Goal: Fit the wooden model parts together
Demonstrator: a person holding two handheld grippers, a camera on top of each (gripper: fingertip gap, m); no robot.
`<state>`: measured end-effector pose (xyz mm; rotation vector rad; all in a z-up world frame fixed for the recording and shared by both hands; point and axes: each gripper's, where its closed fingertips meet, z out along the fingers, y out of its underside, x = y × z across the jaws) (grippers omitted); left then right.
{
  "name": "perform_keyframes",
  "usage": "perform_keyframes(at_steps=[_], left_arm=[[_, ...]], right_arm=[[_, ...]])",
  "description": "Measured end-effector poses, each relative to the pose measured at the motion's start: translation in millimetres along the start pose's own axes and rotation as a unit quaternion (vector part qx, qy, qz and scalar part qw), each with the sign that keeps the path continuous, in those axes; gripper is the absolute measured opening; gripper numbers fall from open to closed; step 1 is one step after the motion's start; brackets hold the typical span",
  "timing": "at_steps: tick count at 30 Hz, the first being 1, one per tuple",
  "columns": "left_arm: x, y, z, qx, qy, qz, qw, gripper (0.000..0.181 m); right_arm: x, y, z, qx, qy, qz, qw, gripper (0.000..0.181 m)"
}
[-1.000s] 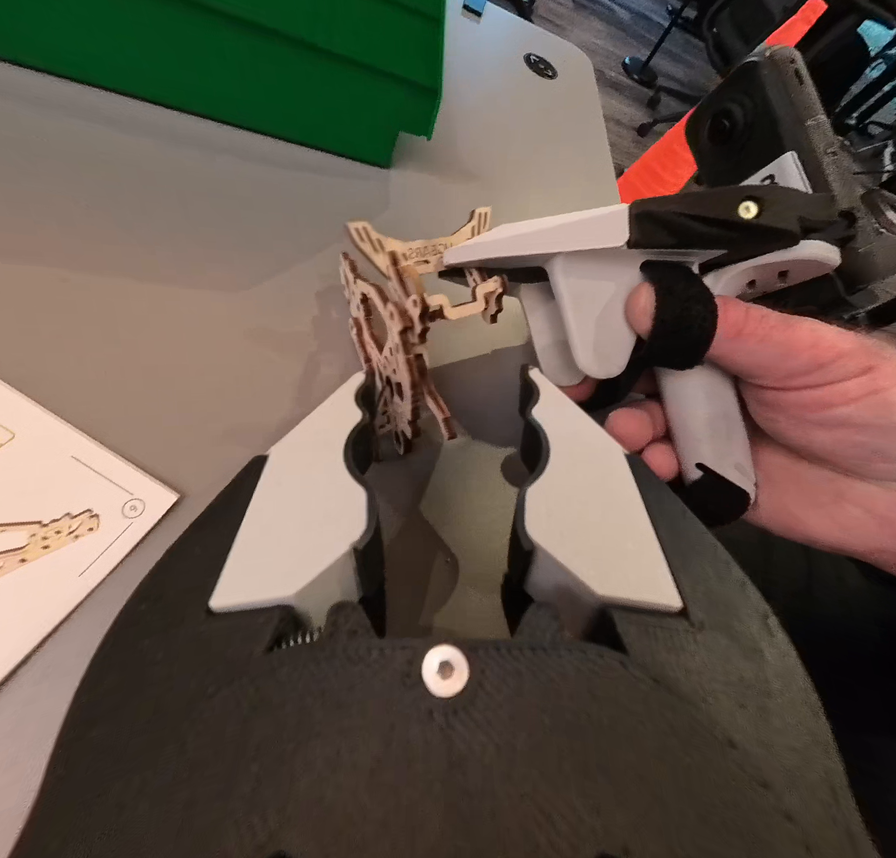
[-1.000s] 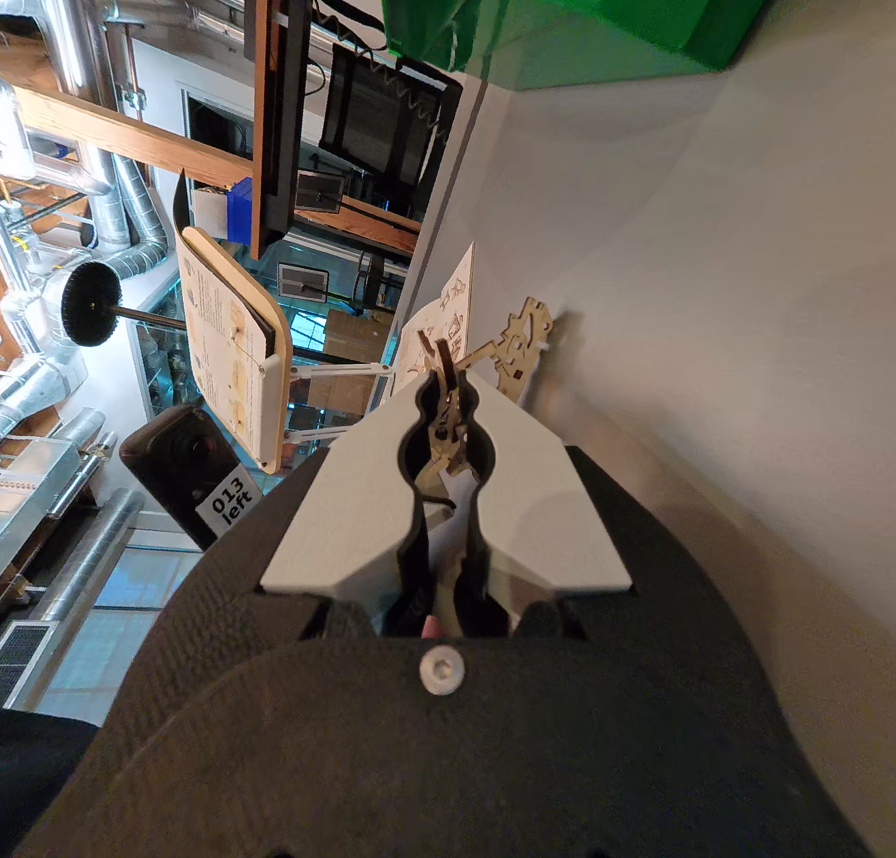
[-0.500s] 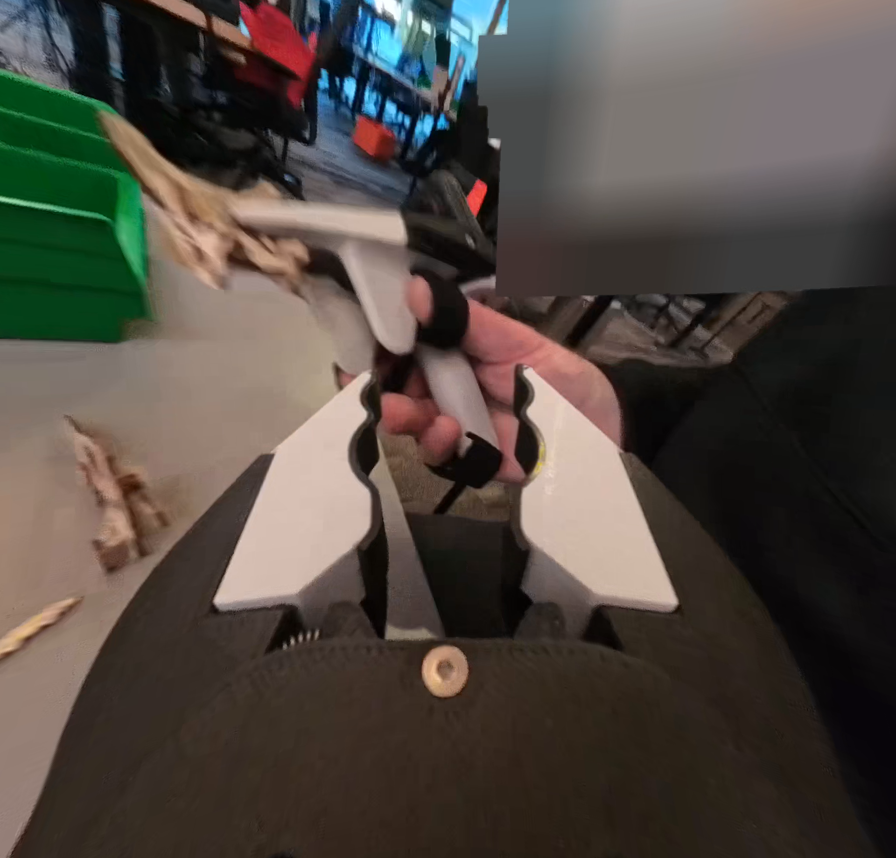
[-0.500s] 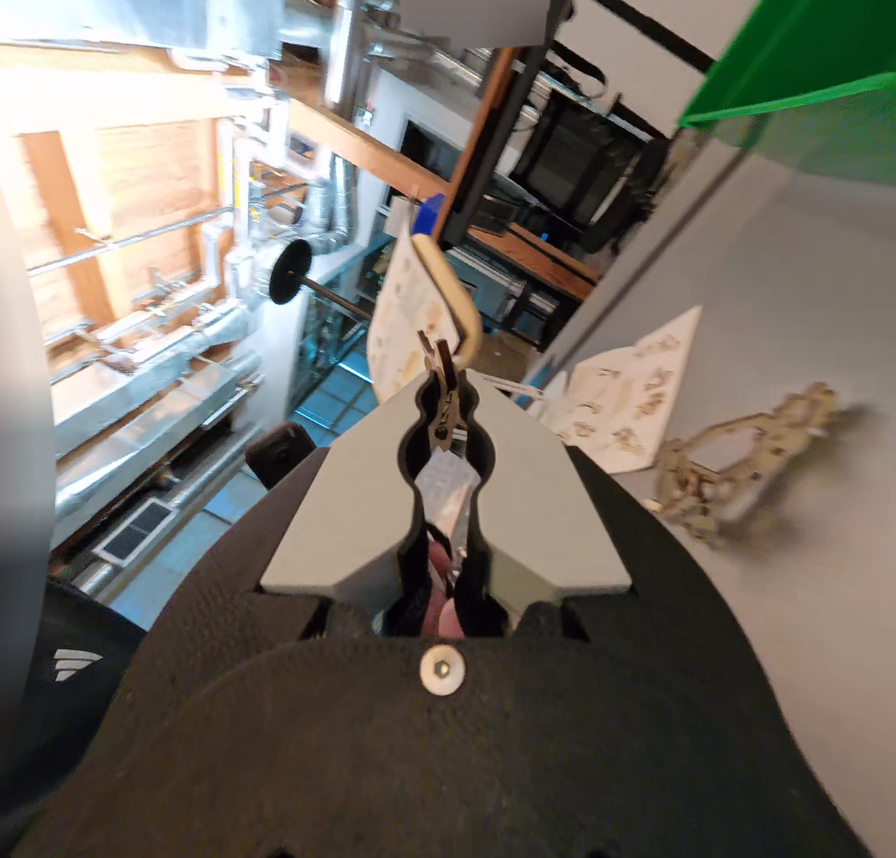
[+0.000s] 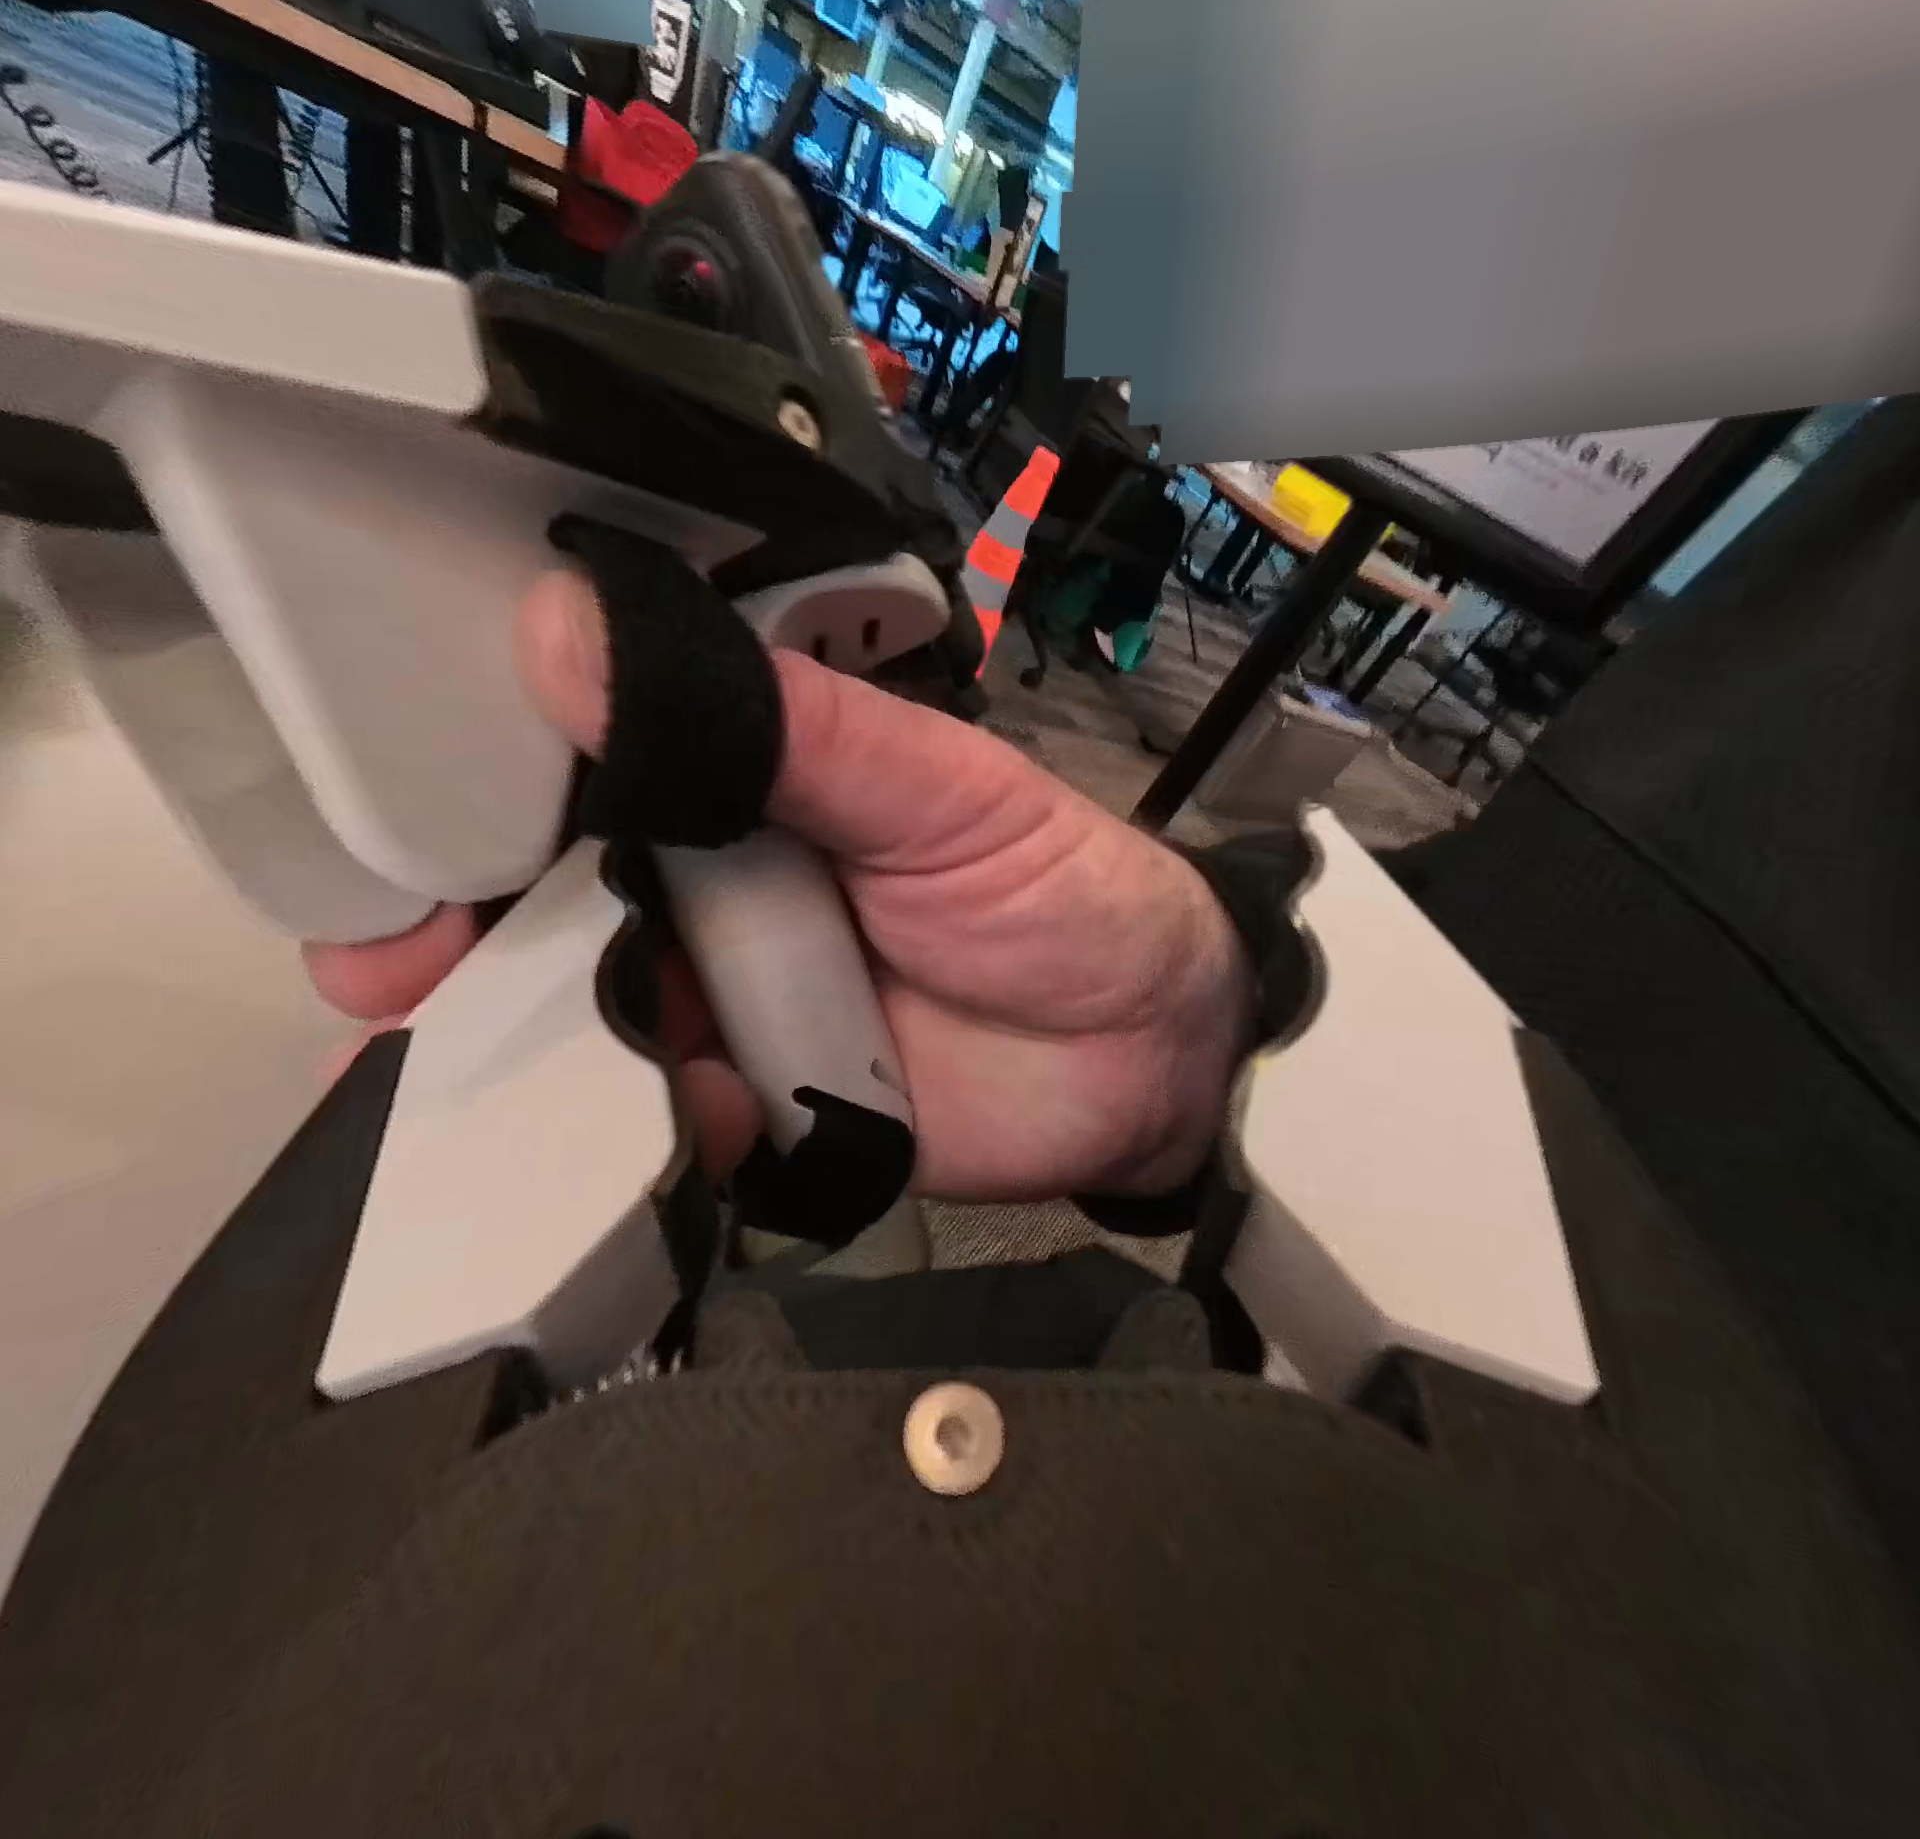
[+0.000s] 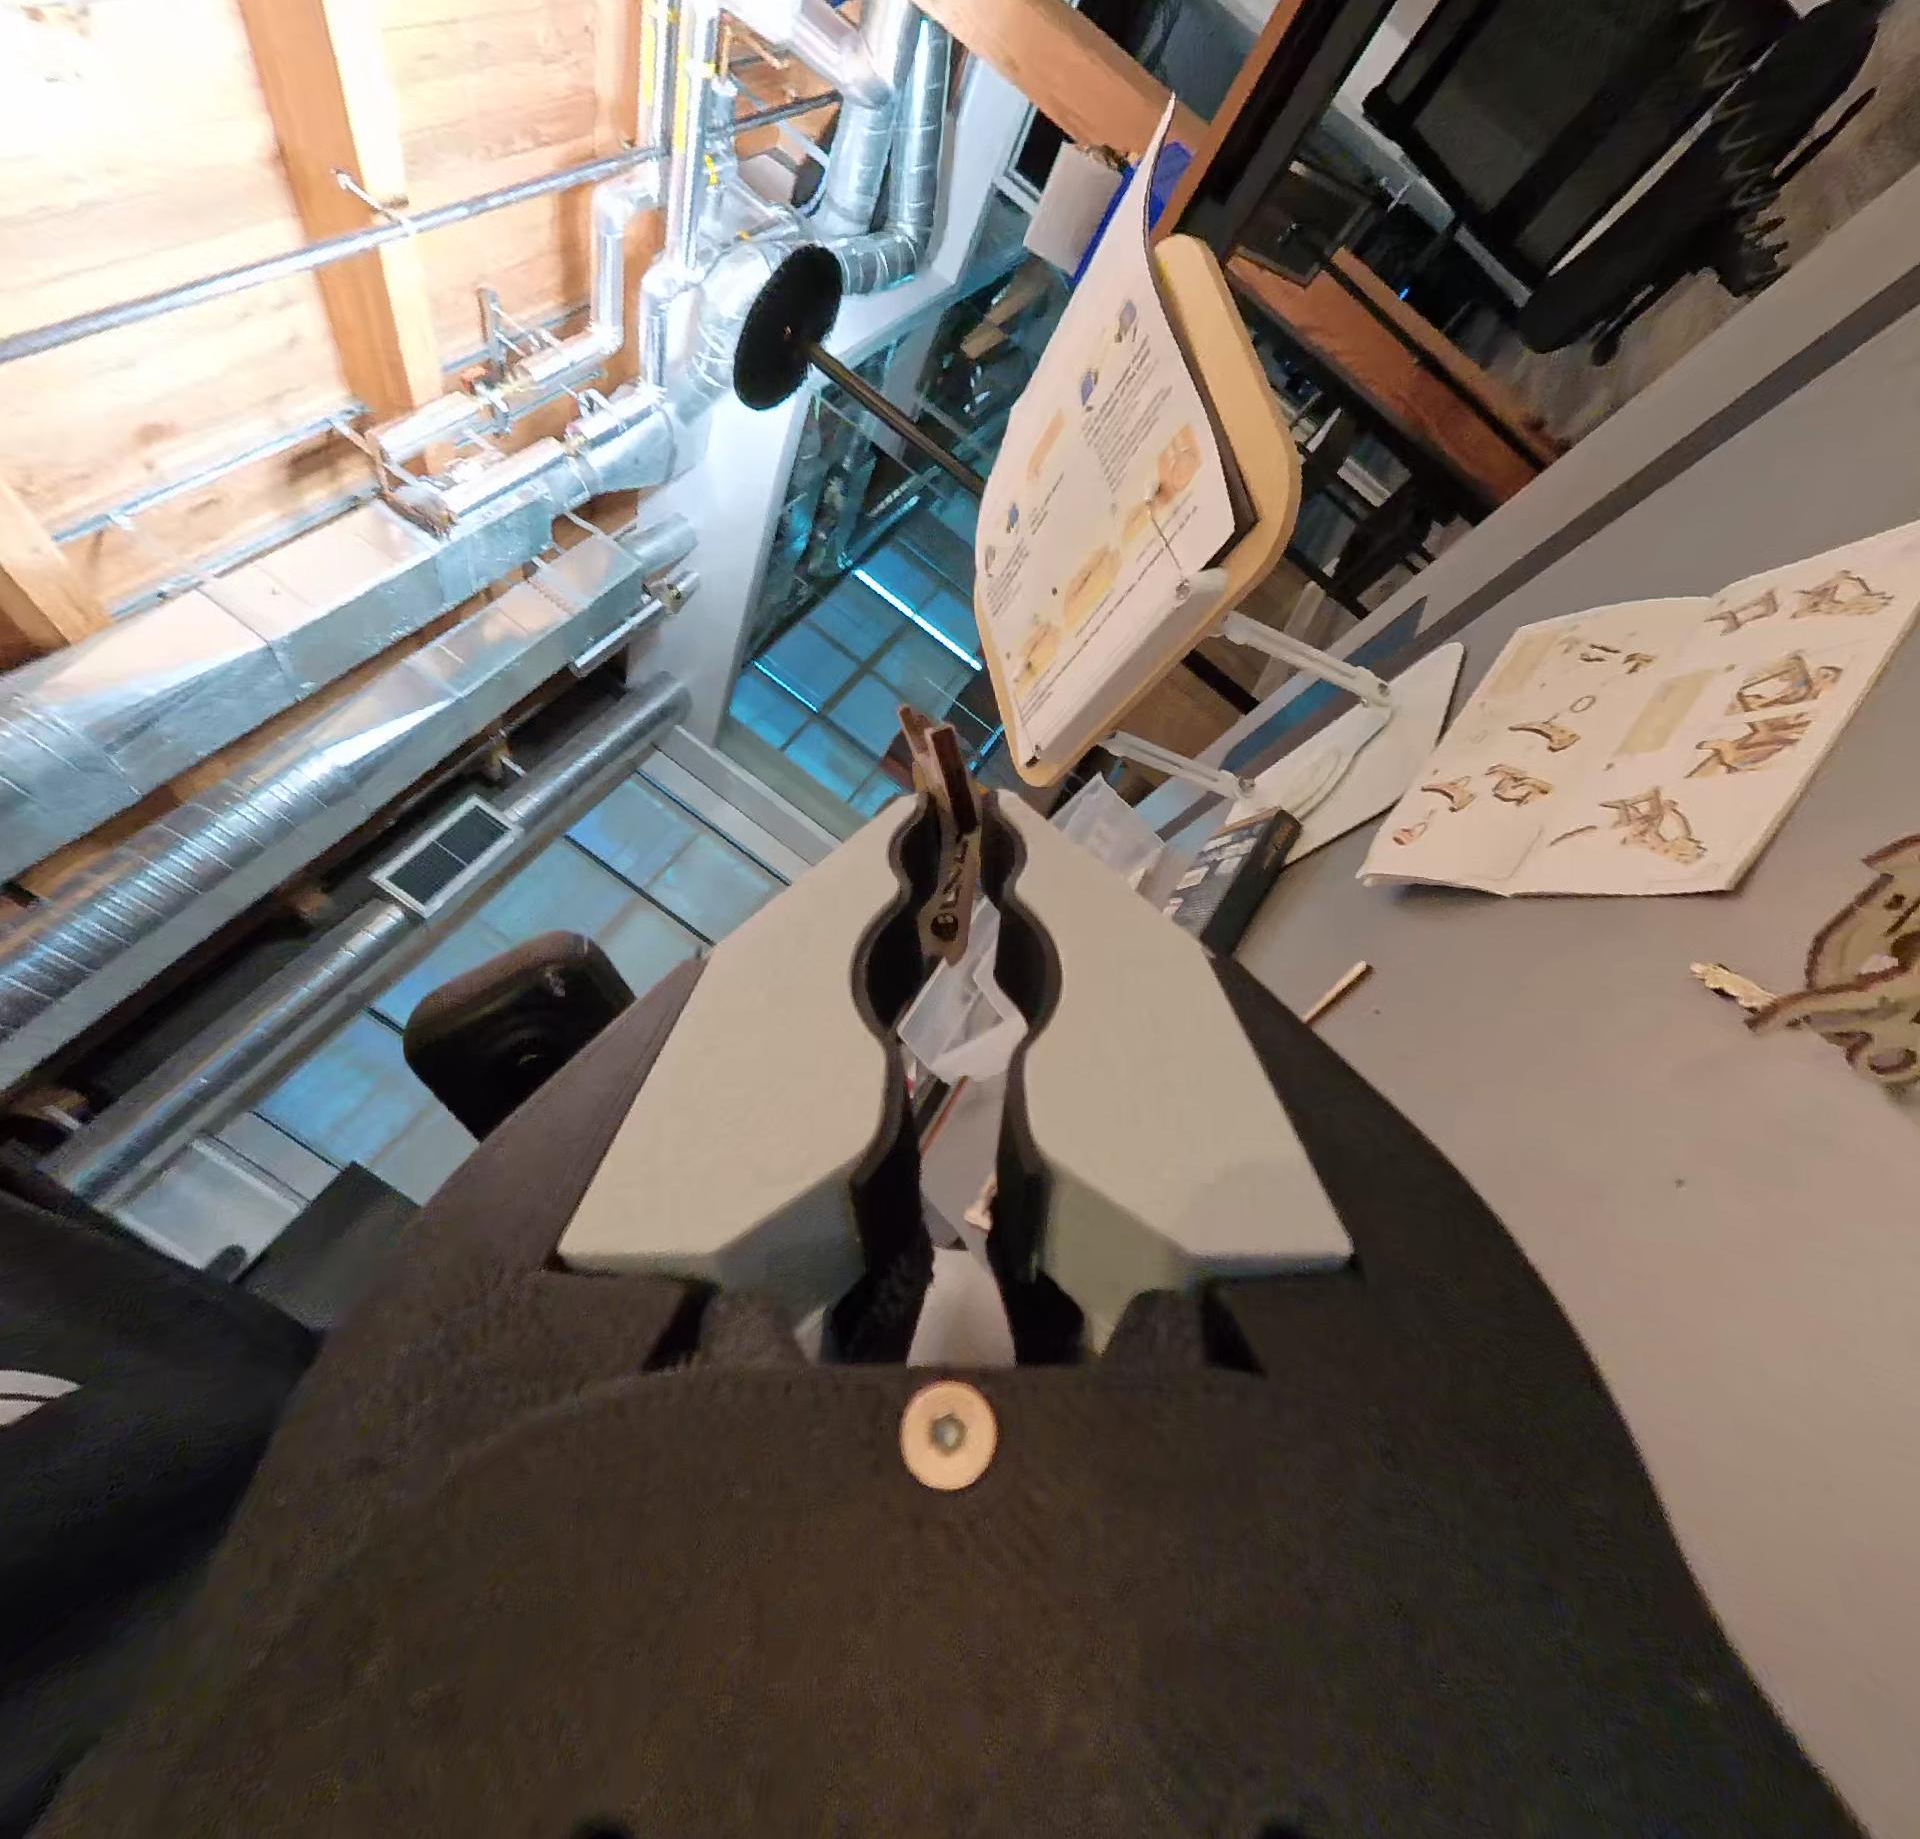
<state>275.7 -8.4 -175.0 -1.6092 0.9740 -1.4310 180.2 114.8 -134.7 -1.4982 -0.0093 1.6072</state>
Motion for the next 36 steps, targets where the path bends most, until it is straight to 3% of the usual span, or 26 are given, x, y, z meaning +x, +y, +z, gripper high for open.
perform_keyframes(at_steps=[3, 6, 8, 16, 20, 24, 27, 30, 36], left_arm=[[-10, 1, 2, 0.024, -0.025, -0.027, 0.999, 0.089], [-15, 1, 5, 0.020, -0.011, -0.105, 0.994, 0.079], [-21, 4, 5, 0.014, -0.027, -0.110, 0.993, 0.071], [19, 8, -3, 0.008, 0.031, -0.090, 0.995, 0.133], [22, 6, -53, 0.090, -0.006, -0.065, 0.994, 0.114], [32, -10, -110, 0.182, -0.061, -0.028, 0.981, 0.061], [21, -18, -138, 0.195, -0.139, 0.019, 0.971, 0.063], [11, -32, -156, 0.223, -0.177, 0.039, 0.958, 0.059], [-19, -42, -173, 0.258, -0.174, 0.034, 0.950, 0.025]], right_arm=[[-1, 8, -4, -0.019, 0.002, -0.009, 1.000, 0.004], [6, 12, -9, -0.029, 0.011, -0.002, 1.000, 0.004], [10, 15, -9, -0.034, 0.013, 0.005, 0.999, 0.004], [-7, 15, -14, -0.002, -0.041, 0.030, 0.999, 0.004], [-28, 23, -19, -0.002, -0.065, -0.002, 0.998, 0.005], [-54, 38, -17, -0.014, -0.105, 0.000, 0.994, 0.004], [-82, 52, -11, -0.037, -0.152, -0.011, 0.988, 0.004], [-90, 65, -4, -0.046, -0.167, 0.002, 0.985, 0.005], [-81, 92, 27, -0.073, -0.177, 0.004, 0.981, 0.005]])
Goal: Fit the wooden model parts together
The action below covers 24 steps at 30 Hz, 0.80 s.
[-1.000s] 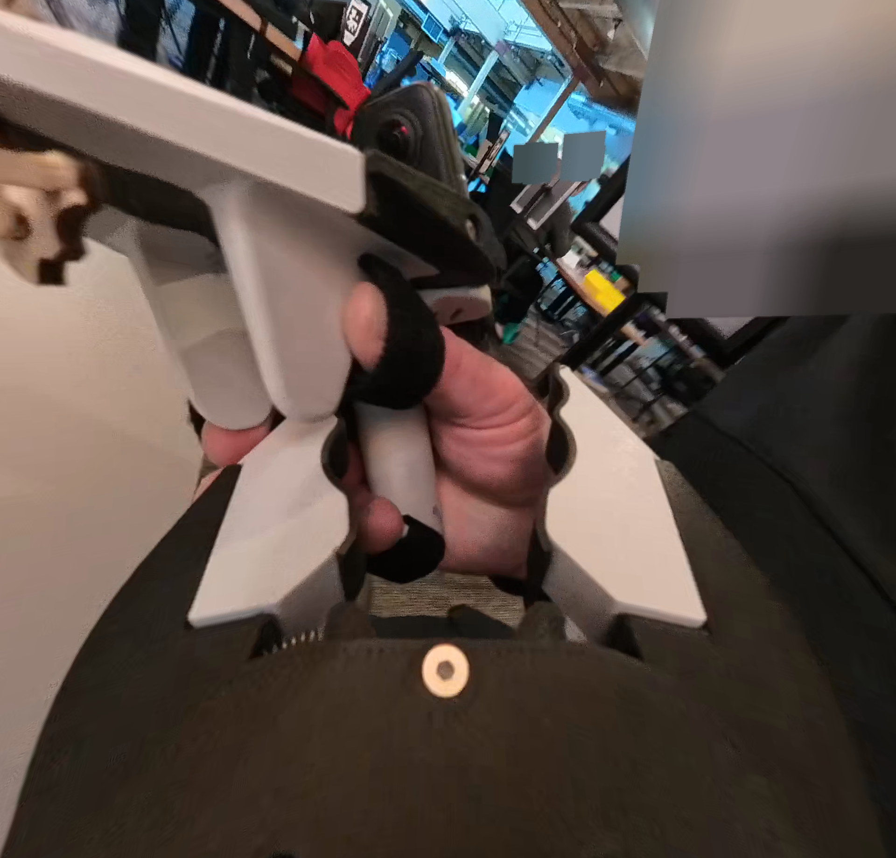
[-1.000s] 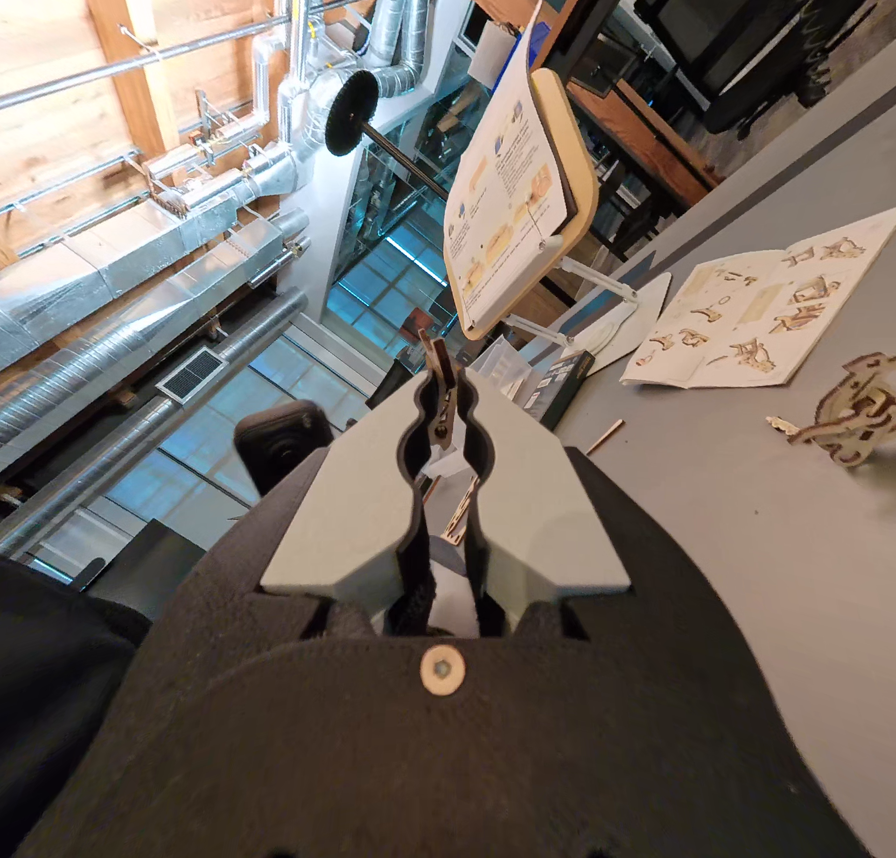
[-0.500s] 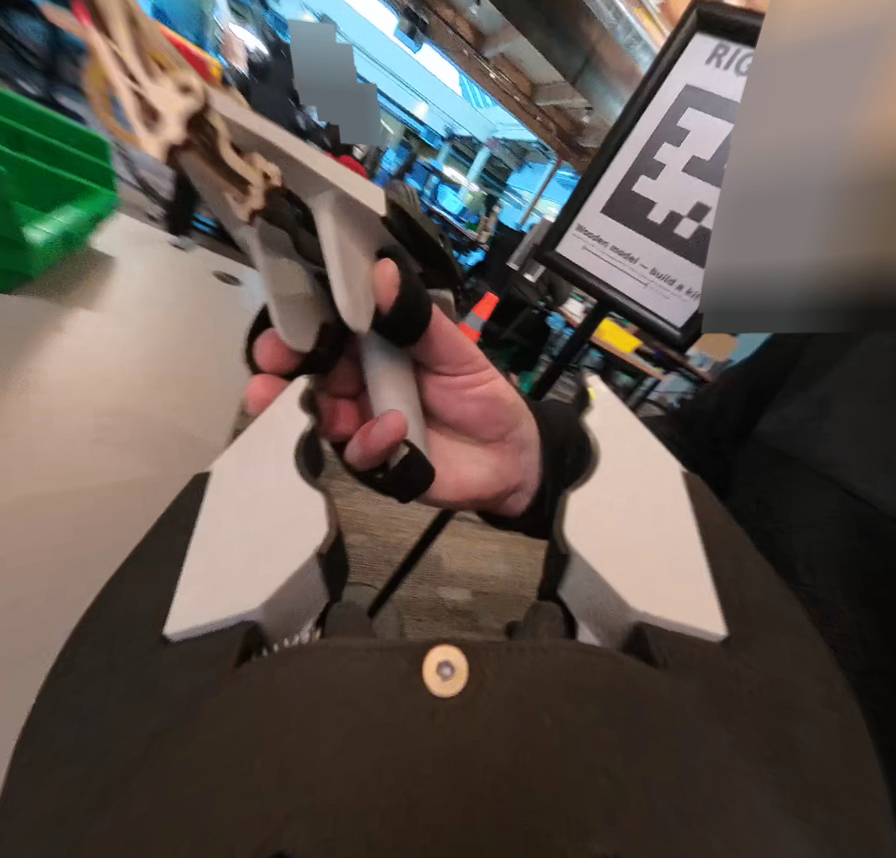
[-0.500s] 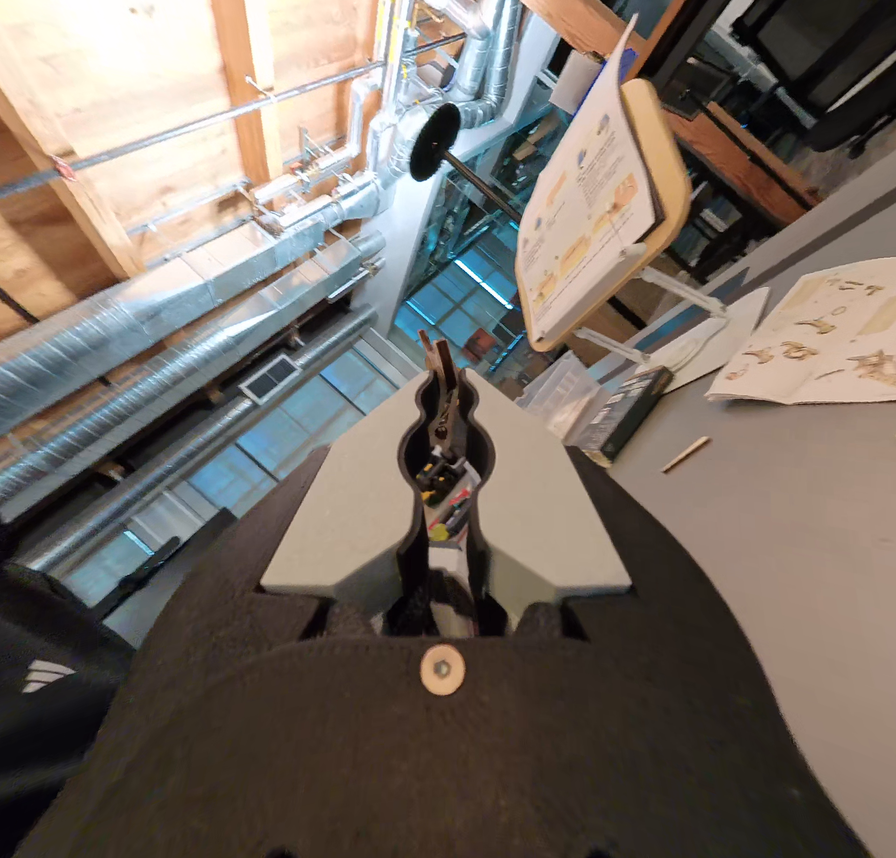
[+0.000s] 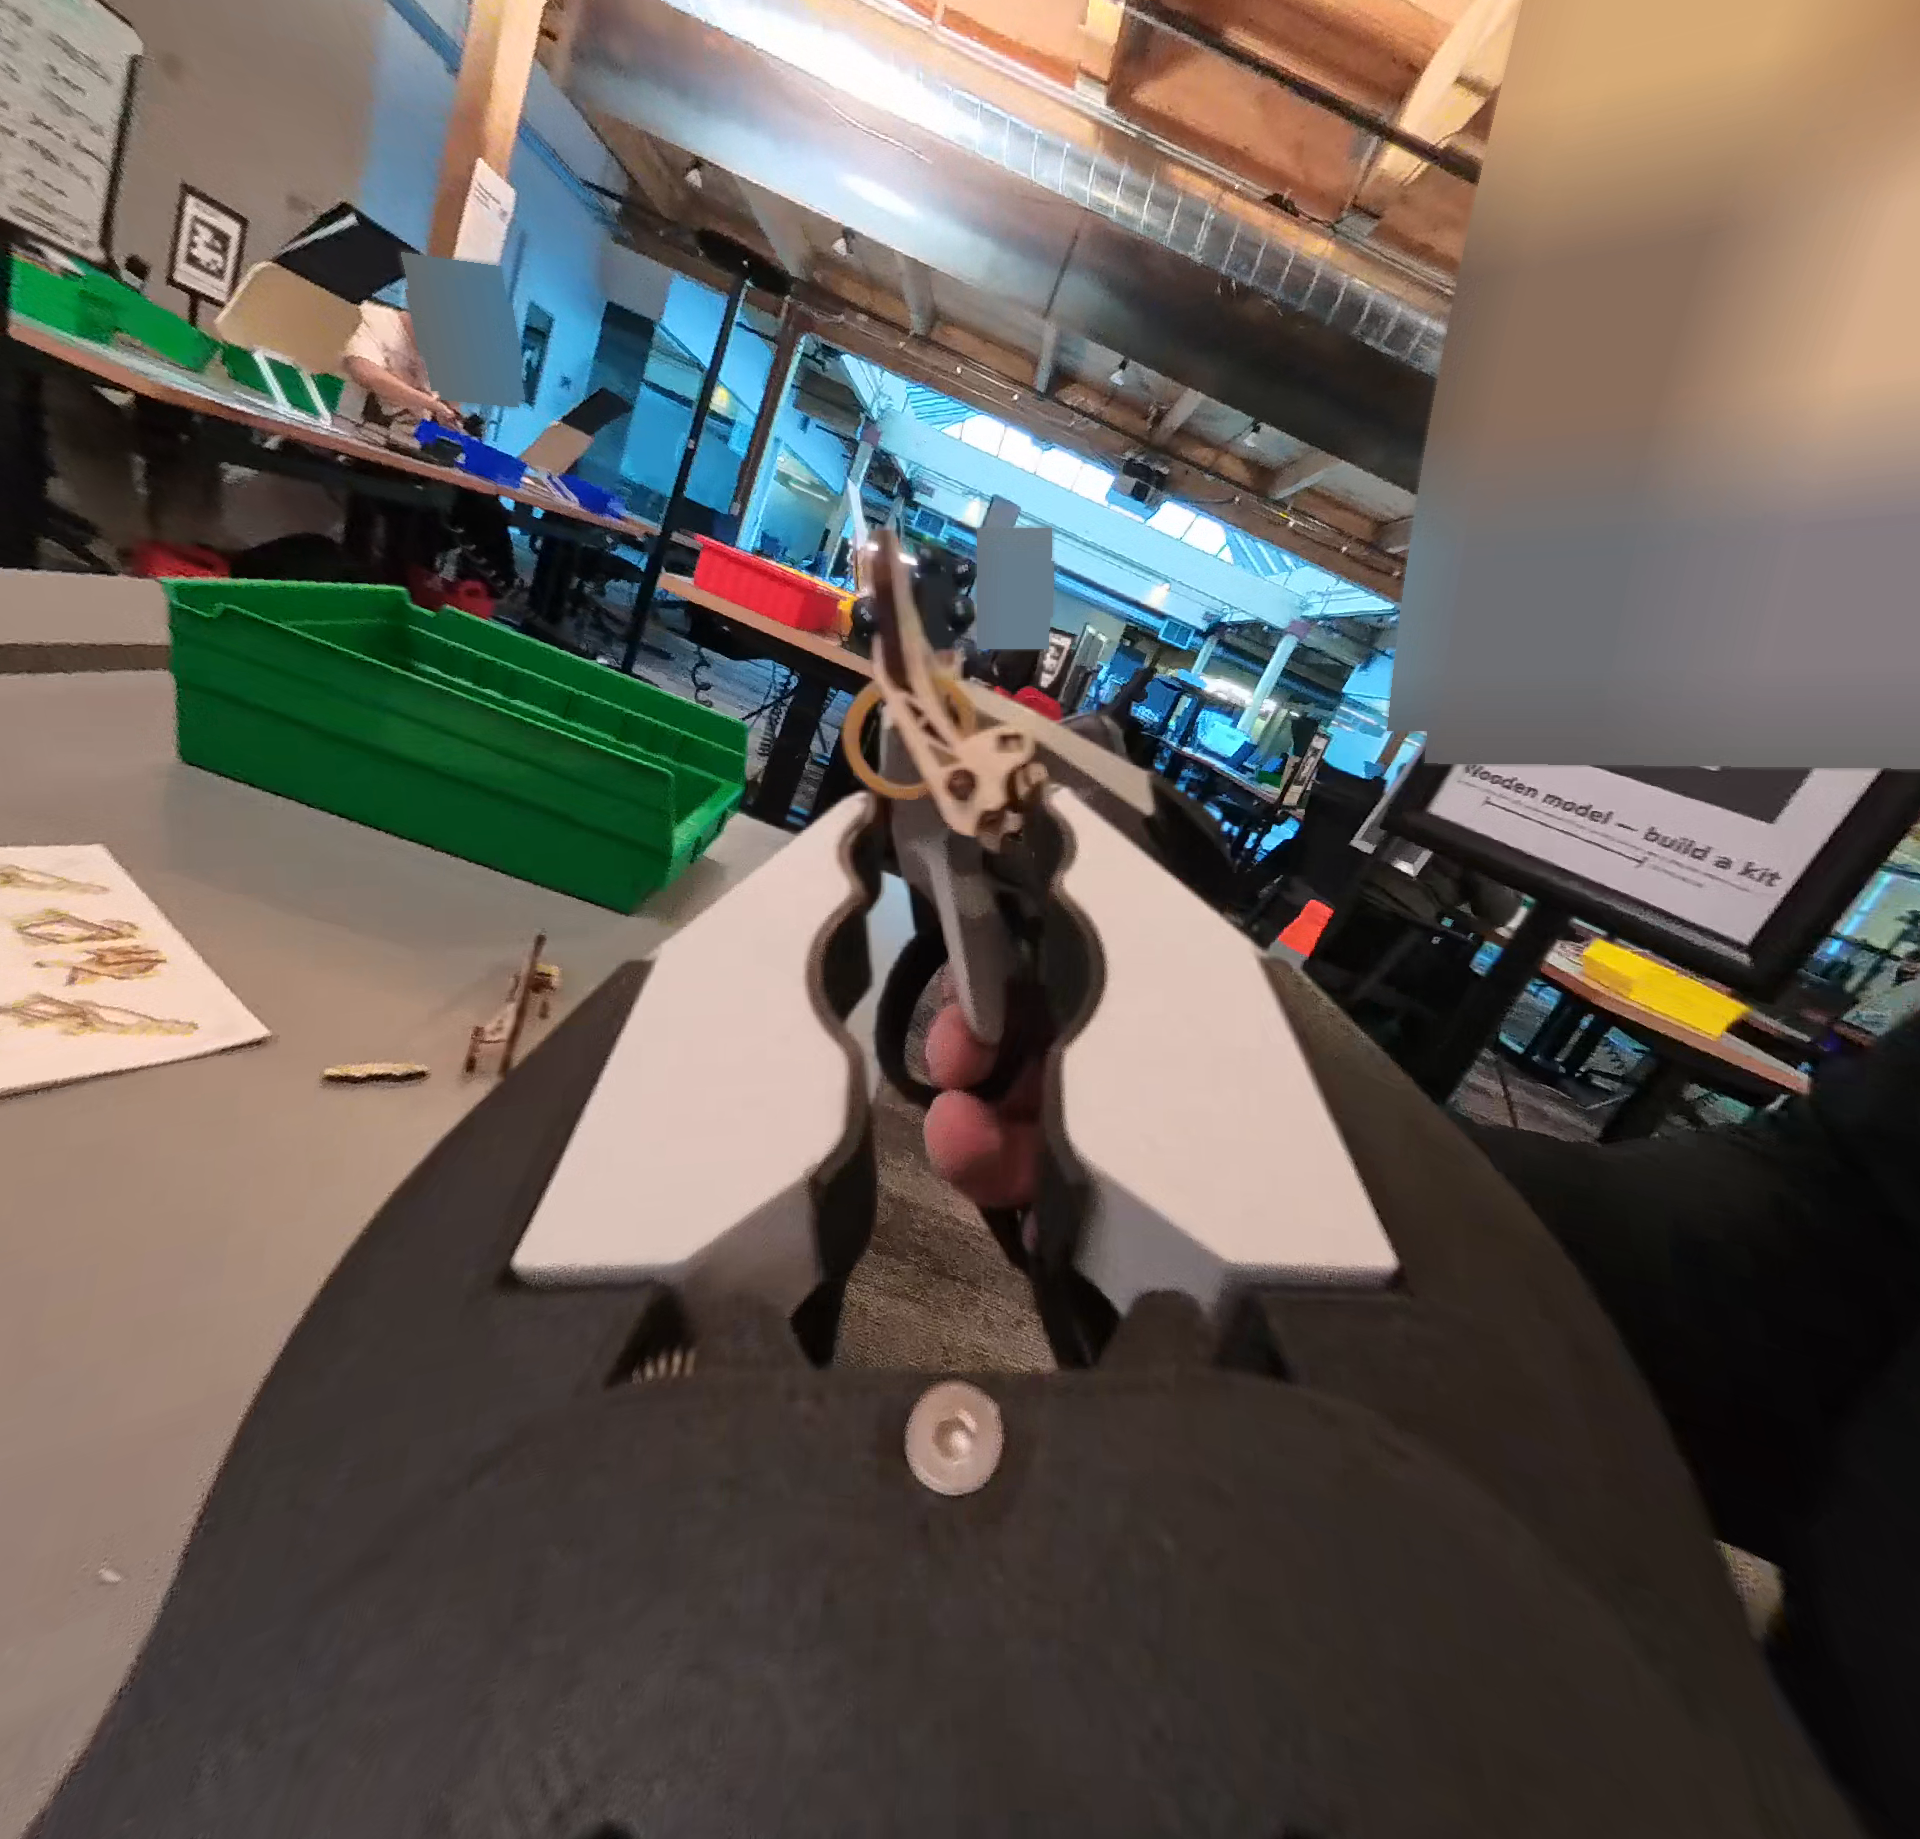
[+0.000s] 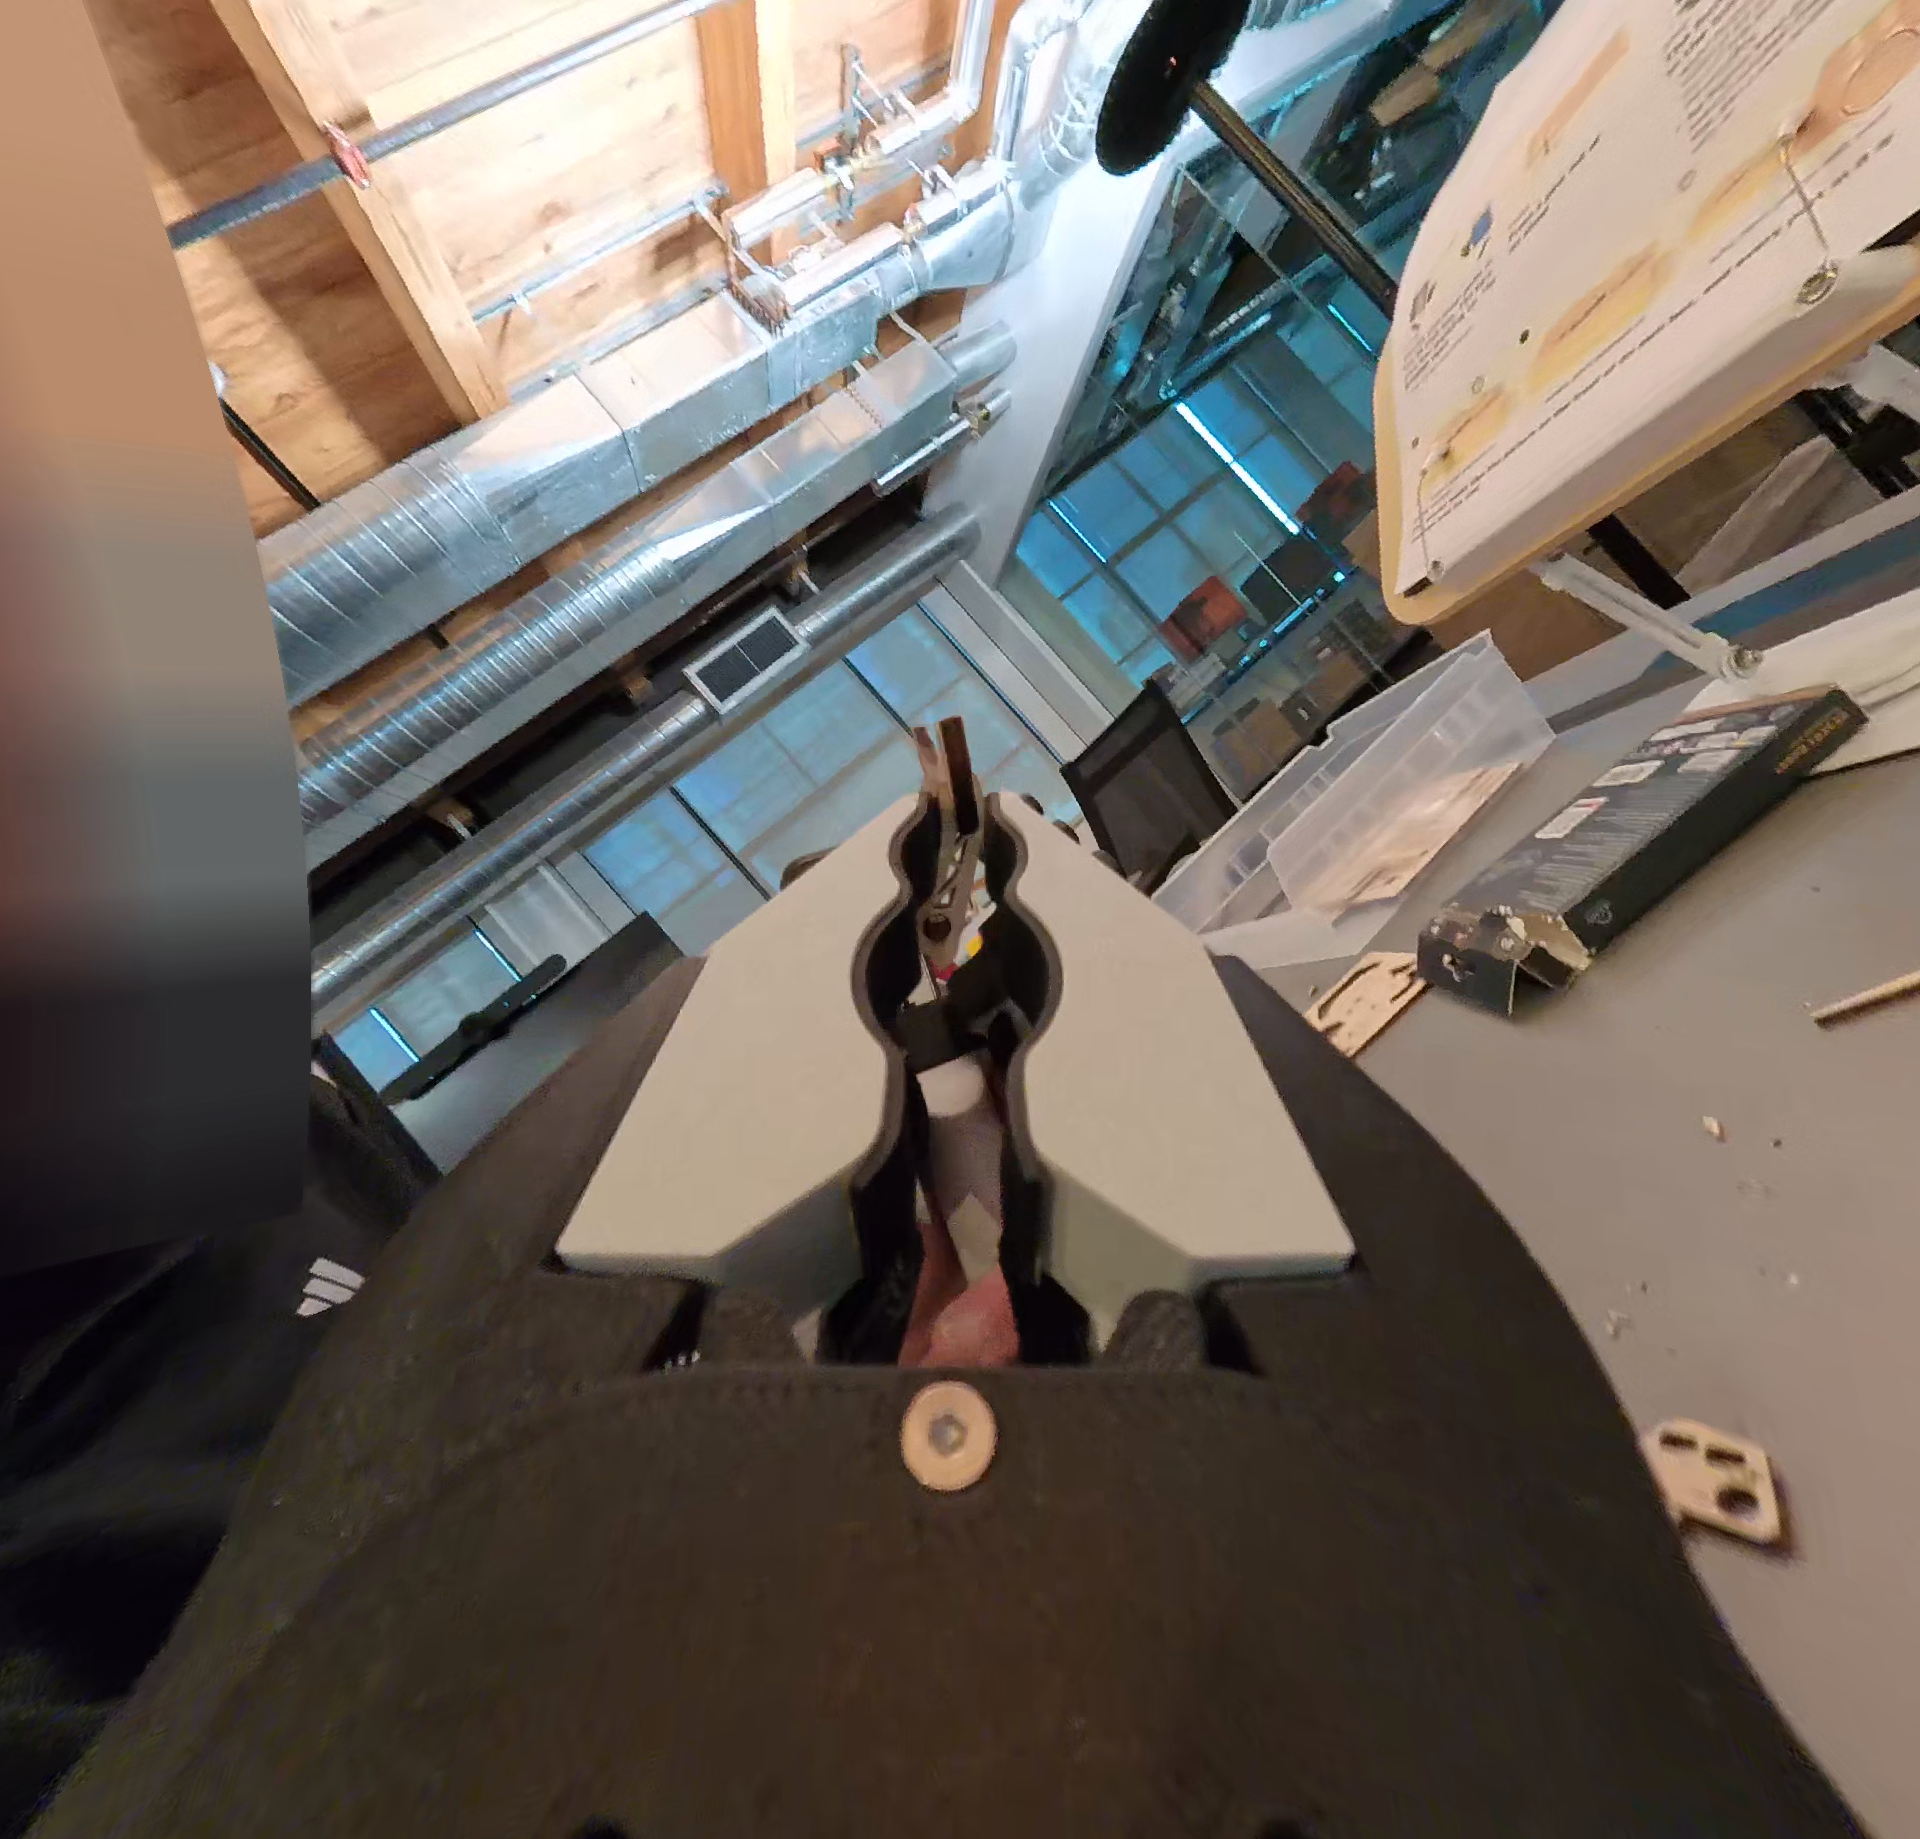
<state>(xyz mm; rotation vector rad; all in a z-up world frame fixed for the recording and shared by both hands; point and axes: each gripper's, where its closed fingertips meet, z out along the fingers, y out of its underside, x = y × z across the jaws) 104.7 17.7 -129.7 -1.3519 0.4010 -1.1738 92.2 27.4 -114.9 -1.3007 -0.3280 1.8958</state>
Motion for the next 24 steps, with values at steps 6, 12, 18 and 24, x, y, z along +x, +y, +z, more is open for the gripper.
perform_keyframes(at_steps=[6, 12, 18, 24], left_arm=[[-31, -11, 10, -0.012, 0.019, 0.027, 0.999, 0.008], [-48, -26, 25, -0.008, 0.080, -0.005, 0.997, 0.008], [-51, -51, 24, 0.004, 0.130, -0.028, 0.991, 0.008], [-37, -38, 18, -0.081, 0.182, -0.014, 0.980, 0.008]], right_arm=[[38, -12, 13, 0.001, -0.002, 0.018, 1.000, 0.007], [50, -34, 23, -0.016, -0.016, -0.013, 1.000, 0.007], [42, -52, 37, -0.048, -0.064, -0.021, 0.997, 0.017], [37, -51, 24, -0.154, -0.040, -0.072, 0.985, 0.024]])
